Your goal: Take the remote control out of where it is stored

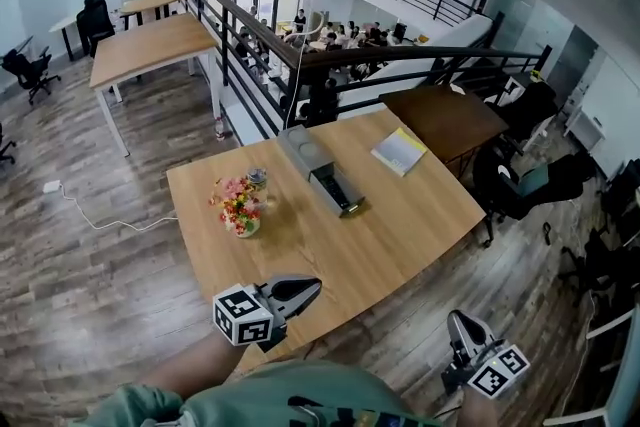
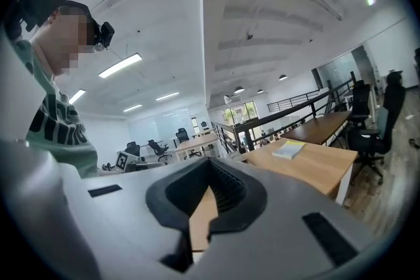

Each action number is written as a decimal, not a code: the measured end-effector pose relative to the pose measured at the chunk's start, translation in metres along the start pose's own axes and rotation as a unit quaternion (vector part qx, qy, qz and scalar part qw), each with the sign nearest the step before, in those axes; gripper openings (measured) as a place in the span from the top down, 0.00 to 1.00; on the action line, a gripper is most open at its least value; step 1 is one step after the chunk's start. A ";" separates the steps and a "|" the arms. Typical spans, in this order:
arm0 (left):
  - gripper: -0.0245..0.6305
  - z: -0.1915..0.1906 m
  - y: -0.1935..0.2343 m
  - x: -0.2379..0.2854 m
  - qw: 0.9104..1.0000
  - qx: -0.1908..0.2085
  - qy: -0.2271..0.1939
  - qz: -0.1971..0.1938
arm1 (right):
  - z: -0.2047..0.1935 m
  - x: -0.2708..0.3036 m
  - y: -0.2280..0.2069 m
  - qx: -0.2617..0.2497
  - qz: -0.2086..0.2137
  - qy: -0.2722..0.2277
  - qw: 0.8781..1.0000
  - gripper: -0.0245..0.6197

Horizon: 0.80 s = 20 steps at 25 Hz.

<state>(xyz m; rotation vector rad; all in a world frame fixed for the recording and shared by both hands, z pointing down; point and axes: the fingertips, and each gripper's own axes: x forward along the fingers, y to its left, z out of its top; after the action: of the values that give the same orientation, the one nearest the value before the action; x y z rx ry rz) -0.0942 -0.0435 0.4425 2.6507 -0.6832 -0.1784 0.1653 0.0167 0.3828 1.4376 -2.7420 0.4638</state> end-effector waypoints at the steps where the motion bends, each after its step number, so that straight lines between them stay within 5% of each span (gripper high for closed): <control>1: 0.96 -0.001 0.005 0.005 1.000 -0.004 0.001 0.006 | 0.001 0.005 -0.008 0.002 0.004 0.003 1.000 0.96; 8: 0.96 -0.003 0.024 0.058 0.996 -0.005 -0.006 0.087 | 0.023 0.020 -0.096 0.005 0.062 -0.010 0.998 0.96; 13: 0.96 0.009 0.010 0.108 0.985 -0.019 -0.055 0.162 | 0.038 0.020 -0.164 -0.012 0.133 0.004 0.991 0.96; 20: 0.96 0.000 -0.009 0.136 0.970 -0.014 -0.058 0.236 | 0.051 0.051 -0.221 -0.015 0.207 0.022 0.978 0.96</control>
<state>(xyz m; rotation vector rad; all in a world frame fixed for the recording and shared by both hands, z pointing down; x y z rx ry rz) 0.0279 -0.1027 0.4354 2.3804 -1.3133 -0.2052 0.3203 -0.1557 0.3973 0.8307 -2.9950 0.4484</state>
